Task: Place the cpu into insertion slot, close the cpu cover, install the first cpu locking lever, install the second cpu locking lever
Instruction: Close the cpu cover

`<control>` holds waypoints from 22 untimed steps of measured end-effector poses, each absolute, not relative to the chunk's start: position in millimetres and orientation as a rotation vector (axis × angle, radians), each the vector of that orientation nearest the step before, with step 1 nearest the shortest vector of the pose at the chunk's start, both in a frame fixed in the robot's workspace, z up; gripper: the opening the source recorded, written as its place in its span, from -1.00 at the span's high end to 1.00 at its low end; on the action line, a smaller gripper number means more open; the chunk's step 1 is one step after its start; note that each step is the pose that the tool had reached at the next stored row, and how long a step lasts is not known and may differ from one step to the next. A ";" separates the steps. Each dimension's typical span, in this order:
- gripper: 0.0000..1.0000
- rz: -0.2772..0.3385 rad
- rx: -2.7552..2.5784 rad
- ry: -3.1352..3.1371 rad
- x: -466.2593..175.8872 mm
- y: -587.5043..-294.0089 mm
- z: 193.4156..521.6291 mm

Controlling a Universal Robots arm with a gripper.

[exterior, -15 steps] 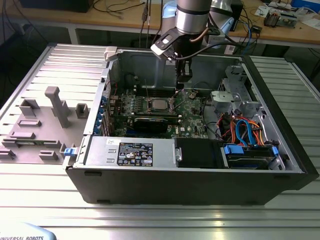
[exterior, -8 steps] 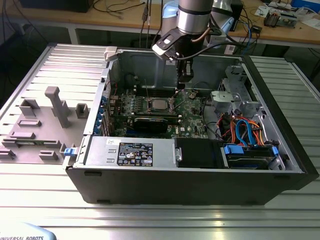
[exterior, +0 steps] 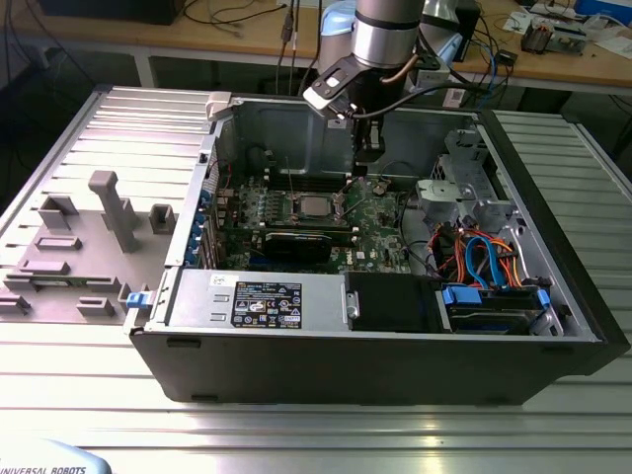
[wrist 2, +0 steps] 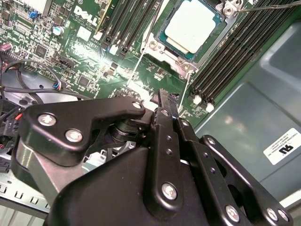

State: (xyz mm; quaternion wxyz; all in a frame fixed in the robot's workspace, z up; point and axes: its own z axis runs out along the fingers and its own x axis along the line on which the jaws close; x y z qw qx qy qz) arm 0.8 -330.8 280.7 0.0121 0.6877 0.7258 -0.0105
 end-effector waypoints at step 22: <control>0.79 -0.033 2.144 2.263 13.8 -330.8 280.7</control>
